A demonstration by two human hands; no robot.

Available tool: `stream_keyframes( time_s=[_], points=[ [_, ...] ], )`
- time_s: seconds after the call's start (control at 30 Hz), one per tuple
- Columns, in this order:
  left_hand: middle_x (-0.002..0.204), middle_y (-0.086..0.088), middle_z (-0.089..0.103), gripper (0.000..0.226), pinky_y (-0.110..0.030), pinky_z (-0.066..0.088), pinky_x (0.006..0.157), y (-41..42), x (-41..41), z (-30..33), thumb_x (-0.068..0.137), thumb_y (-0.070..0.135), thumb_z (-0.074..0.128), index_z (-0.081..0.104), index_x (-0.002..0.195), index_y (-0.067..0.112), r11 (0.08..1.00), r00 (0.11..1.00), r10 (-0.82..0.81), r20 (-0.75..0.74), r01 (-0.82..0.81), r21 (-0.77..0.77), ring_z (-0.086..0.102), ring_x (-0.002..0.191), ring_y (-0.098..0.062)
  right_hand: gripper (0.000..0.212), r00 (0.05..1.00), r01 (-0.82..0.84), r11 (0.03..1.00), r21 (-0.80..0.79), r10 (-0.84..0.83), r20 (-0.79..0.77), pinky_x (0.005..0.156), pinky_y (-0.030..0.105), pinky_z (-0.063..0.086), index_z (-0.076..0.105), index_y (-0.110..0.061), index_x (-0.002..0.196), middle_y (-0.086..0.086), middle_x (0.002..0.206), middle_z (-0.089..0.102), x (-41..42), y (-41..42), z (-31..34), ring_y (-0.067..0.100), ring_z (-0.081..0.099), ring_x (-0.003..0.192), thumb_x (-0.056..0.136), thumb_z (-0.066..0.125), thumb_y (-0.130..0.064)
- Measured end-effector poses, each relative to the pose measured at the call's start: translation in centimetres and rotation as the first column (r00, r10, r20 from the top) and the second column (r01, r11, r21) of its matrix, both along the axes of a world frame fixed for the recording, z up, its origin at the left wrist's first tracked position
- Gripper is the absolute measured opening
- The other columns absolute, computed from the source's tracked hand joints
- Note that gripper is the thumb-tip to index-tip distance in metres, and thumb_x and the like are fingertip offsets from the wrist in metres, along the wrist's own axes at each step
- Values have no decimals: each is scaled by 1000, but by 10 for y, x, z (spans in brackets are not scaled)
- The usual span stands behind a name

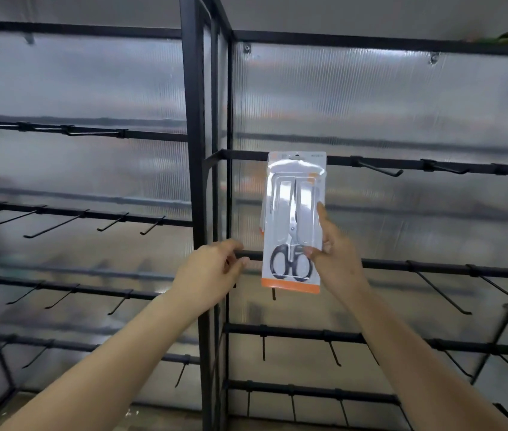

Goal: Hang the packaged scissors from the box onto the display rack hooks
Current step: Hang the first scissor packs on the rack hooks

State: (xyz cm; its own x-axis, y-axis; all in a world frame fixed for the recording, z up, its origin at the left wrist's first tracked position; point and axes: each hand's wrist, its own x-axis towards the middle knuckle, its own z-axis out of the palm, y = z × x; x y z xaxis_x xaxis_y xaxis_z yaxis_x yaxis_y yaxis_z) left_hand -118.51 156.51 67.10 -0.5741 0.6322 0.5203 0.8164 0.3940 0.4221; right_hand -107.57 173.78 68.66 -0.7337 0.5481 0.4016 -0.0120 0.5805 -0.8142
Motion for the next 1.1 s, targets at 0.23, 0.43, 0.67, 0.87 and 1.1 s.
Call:
stream_keyframes(
  time_s=[0.23, 0.43, 0.67, 0.87, 1.1],
  points=[
    [100, 1, 61, 25, -18, 37, 66, 5, -4, 6, 96, 28, 46, 59, 115, 17, 995, 954, 21, -298, -49, -87, 58, 85, -14, 73, 996, 58, 998, 14, -59, 69, 58, 12, 49, 20, -33, 147, -9, 111, 58, -15, 19, -1, 6, 58, 83, 91, 56, -6],
    [103, -1, 60, 24, -25, 46, 73, 18, -4, 28, 99, 26, 37, 54, 113, 16, 969, 900, 37, -434, -138, -204, 57, 91, -16, 71, 951, 109, 970, 218, -166, 261, 71, 29, 51, 16, -23, 149, 8, 118, 57, -46, 28, 31, 19, 56, 89, 90, 51, -7],
    [112, -4, 58, 30, -36, 51, 78, 36, 5, 34, 99, 25, 35, 50, 123, 15, 949, 865, 17, -501, -172, -265, 58, 100, -24, 32, 834, 86, 735, 672, -423, 355, 51, 23, 30, 48, -13, 119, 9, 110, 51, -32, 19, 40, 16, 46, 73, 88, 56, -17],
    [110, -5, 59, 28, -35, 47, 72, 67, 23, 12, 98, 26, 37, 52, 120, 14, 943, 860, -35, -509, -140, -300, 58, 99, -24, 42, 793, -23, 596, 803, -478, 378, 68, 31, 34, 43, -17, 130, 6, 112, 47, 11, 10, 7, 22, 47, 93, 89, 53, -19],
    [112, -8, 57, 29, -32, 34, 61, 119, 67, -43, 98, 25, 36, 52, 116, 10, 896, 882, -154, -445, -65, -440, 56, 99, -30, 36, 765, -97, 626, 774, -450, 460, 65, 27, 33, 46, -11, 127, 8, 114, 52, 71, 50, -49, 22, 51, 93, 92, 49, -18]
  ],
)
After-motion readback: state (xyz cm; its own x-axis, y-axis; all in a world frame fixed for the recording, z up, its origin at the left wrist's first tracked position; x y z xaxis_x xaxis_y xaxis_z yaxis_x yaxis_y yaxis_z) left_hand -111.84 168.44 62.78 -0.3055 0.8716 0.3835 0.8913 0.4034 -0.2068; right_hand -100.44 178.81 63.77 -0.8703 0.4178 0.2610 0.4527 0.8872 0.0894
